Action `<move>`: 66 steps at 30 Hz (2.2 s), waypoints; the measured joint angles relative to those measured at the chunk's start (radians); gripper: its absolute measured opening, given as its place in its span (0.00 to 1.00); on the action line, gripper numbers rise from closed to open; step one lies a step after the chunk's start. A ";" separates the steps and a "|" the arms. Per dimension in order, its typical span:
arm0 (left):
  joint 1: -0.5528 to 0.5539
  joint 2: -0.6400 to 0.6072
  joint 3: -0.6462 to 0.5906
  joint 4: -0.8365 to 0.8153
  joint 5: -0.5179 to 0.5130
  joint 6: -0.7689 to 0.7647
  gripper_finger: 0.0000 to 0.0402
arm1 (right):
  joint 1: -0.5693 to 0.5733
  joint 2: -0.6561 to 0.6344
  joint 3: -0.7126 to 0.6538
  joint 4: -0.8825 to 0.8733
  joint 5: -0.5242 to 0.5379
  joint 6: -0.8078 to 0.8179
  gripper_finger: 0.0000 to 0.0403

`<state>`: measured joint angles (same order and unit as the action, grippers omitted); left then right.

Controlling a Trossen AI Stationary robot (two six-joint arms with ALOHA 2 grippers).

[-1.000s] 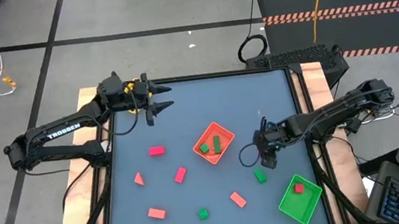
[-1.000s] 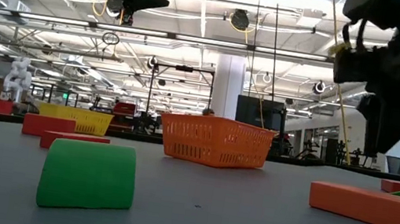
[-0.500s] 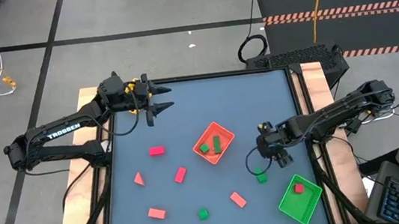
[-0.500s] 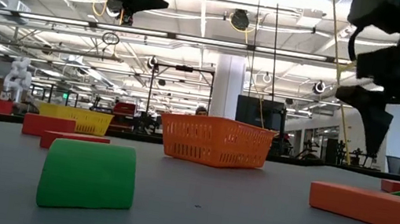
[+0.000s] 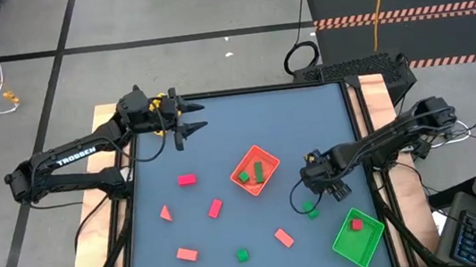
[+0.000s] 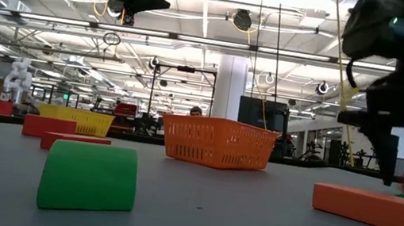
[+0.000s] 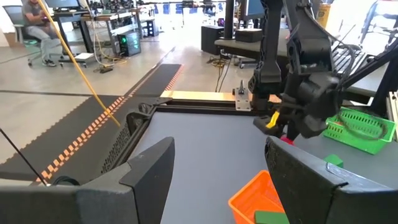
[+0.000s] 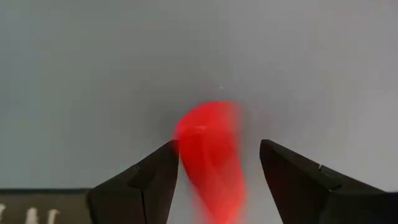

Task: Sort & place blocks by color
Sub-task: Put the red block into the green bin

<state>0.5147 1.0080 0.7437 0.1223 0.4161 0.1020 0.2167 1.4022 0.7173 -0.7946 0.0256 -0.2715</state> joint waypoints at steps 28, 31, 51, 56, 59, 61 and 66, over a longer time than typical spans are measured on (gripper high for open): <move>0.000 0.000 0.000 -0.007 0.000 0.008 0.62 | 0.001 0.019 0.048 -0.045 0.026 0.320 0.30; 0.000 0.000 0.000 -0.006 0.000 0.019 0.62 | 0.001 0.018 0.128 -0.106 0.025 0.419 0.30; 0.000 0.000 0.000 -0.006 0.000 0.009 0.62 | 0.153 -0.046 0.291 -0.199 -0.551 1.029 0.30; 0.000 0.000 0.000 -0.006 0.000 0.005 0.62 | 0.230 -0.131 0.291 -0.198 -0.553 1.198 0.30; 0.000 0.000 0.000 -0.006 0.000 0.005 0.62 | 0.283 -0.159 0.291 -0.198 -0.550 1.317 0.30; 0.000 0.000 0.000 -0.006 0.000 0.005 0.62 | 0.323 -0.162 0.291 -0.198 -0.545 1.383 0.30; 0.000 0.000 0.000 -0.006 0.000 0.004 0.62 | 0.409 -0.158 0.291 -0.197 -0.515 1.522 0.30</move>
<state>0.5146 1.0078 0.7437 0.1158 0.4160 0.1057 0.6259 1.2445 1.0080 -0.9918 -0.4892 1.2502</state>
